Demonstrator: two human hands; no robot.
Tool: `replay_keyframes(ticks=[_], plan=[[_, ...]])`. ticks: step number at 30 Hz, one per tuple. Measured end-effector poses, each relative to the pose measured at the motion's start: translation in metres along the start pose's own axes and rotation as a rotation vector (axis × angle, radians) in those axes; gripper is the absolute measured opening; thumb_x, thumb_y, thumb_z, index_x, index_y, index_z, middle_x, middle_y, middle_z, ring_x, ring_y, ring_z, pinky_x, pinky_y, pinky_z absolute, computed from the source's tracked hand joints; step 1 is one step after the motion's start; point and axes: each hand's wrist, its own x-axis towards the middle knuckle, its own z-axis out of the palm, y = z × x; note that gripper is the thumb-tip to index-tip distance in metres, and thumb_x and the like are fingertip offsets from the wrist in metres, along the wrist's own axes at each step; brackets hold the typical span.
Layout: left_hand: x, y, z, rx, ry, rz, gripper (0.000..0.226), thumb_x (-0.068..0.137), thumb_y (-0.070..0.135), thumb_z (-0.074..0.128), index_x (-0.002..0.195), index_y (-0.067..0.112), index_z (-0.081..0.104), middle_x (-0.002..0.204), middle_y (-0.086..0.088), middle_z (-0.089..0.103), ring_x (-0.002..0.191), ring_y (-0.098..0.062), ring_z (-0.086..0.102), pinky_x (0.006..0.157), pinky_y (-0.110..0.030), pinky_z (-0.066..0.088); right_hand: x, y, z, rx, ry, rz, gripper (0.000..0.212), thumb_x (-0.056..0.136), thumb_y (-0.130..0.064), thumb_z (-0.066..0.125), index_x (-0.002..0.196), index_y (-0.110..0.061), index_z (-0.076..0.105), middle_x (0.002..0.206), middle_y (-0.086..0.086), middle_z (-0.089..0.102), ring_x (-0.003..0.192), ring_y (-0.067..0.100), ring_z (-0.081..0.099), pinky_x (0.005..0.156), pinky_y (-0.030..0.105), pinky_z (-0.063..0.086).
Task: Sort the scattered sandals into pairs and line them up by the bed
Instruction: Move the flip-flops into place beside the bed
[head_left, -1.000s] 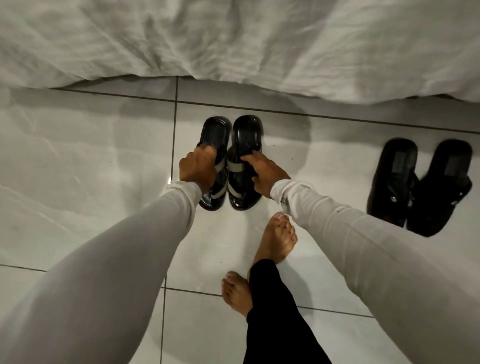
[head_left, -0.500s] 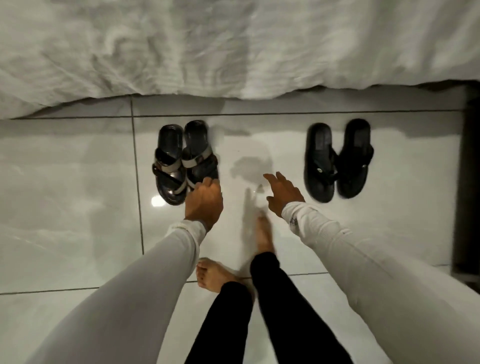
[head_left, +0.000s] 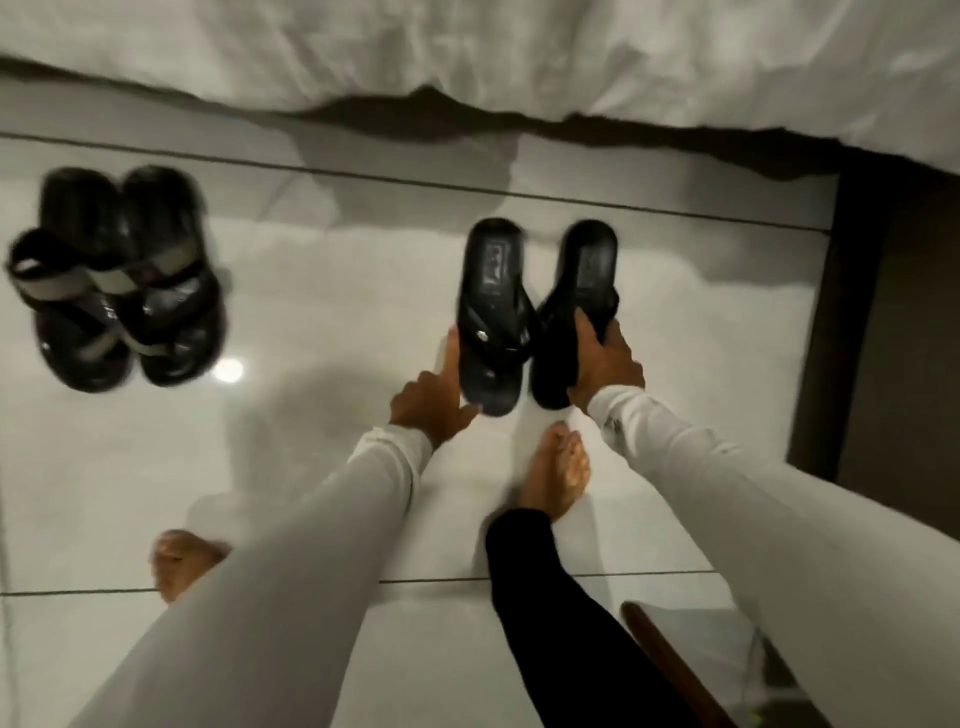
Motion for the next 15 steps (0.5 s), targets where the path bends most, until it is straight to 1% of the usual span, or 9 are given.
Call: replay_keyframes(ticks=[2, 4, 6, 7, 10, 12, 13, 15], plan=[[0.027, 0.026, 0.016, -0.039, 0.097, -0.053, 0.114, 0.082, 0.054, 0.065, 0.153, 0.030, -0.021, 0.118, -0.024, 0.064, 0.102, -0.044, 0.065, 0.087, -0.049, 0.050, 0.026, 0.014, -0.004, -0.034, -0.050, -0.039, 0.104, 0.083, -0.014, 0.070, 0.160, -0.034, 0.003, 0.167, 0.019, -0.002, 0.146, 0.041, 0.033, 0.114, 0.049, 0.039], [0.048, 0.041, 0.023, -0.015, 0.189, -0.109, 0.119, 0.078, 0.060, 0.066, 0.153, 0.030, -0.022, 0.112, -0.021, 0.068, 0.094, -0.041, 0.068, 0.079, -0.046, 0.051, 0.043, 0.020, -0.002, -0.020, -0.107, -0.065, 0.103, 0.084, -0.012, 0.070, 0.160, -0.035, 0.005, 0.166, 0.020, -0.013, 0.143, 0.043, 0.037, 0.113, 0.050, 0.040], [0.067, 0.050, 0.025, 0.049, 0.236, -0.143, 0.123, 0.075, 0.068, 0.066, 0.153, 0.031, -0.021, 0.107, -0.020, 0.070, 0.089, -0.039, 0.070, 0.071, -0.042, 0.047, 0.053, 0.025, 0.002, -0.018, -0.122, -0.087, 0.099, 0.084, -0.014, 0.071, 0.159, -0.037, 0.011, 0.164, 0.020, -0.023, 0.141, 0.044, 0.040, 0.113, 0.050, 0.041], [0.074, 0.052, 0.024, 0.085, 0.234, -0.149, 0.124, 0.073, 0.071, 0.065, 0.153, 0.031, -0.021, 0.107, -0.020, 0.070, 0.089, -0.038, 0.070, 0.070, -0.042, 0.046, 0.056, 0.027, 0.005, -0.021, -0.117, -0.098, 0.097, 0.084, -0.015, 0.072, 0.159, -0.037, 0.014, 0.163, 0.020, -0.026, 0.140, 0.044, 0.041, 0.112, 0.049, 0.041], [0.082, 0.054, 0.020, 0.139, 0.202, -0.148, 0.126, 0.069, 0.077, 0.064, 0.153, 0.033, -0.020, 0.108, -0.021, 0.070, 0.090, -0.037, 0.070, 0.073, -0.044, 0.049, 0.059, 0.034, 0.011, -0.024, -0.084, -0.124, 0.088, 0.083, -0.015, 0.073, 0.155, -0.037, 0.028, 0.163, 0.019, -0.028, 0.134, 0.046, 0.048, 0.111, 0.047, 0.044], [0.084, 0.056, 0.017, 0.145, 0.207, -0.153, 0.127, 0.068, 0.077, 0.065, 0.152, 0.034, -0.019, 0.107, -0.020, 0.070, 0.089, -0.037, 0.070, 0.070, -0.042, 0.046, 0.059, 0.038, 0.010, -0.037, -0.068, -0.148, 0.082, 0.081, -0.013, 0.074, 0.151, -0.038, 0.037, 0.163, 0.018, -0.027, 0.129, 0.047, 0.054, 0.107, 0.046, 0.048], [0.084, 0.056, 0.016, 0.143, 0.206, -0.155, 0.126, 0.068, 0.077, 0.065, 0.152, 0.035, -0.019, 0.107, -0.021, 0.069, 0.089, -0.037, 0.070, 0.069, -0.041, 0.045, 0.060, 0.040, 0.009, -0.048, -0.068, -0.158, 0.081, 0.080, -0.011, 0.074, 0.149, -0.038, 0.039, 0.163, 0.018, -0.026, 0.128, 0.046, 0.055, 0.106, 0.046, 0.049], [0.085, 0.057, 0.014, 0.132, 0.212, -0.152, 0.126, 0.068, 0.076, 0.066, 0.152, 0.035, -0.018, 0.109, -0.021, 0.069, 0.090, -0.037, 0.070, 0.072, -0.043, 0.049, 0.061, 0.044, 0.008, -0.067, -0.064, -0.177, 0.082, 0.079, -0.010, 0.075, 0.148, -0.039, 0.040, 0.164, 0.018, -0.026, 0.126, 0.045, 0.057, 0.104, 0.046, 0.050]])
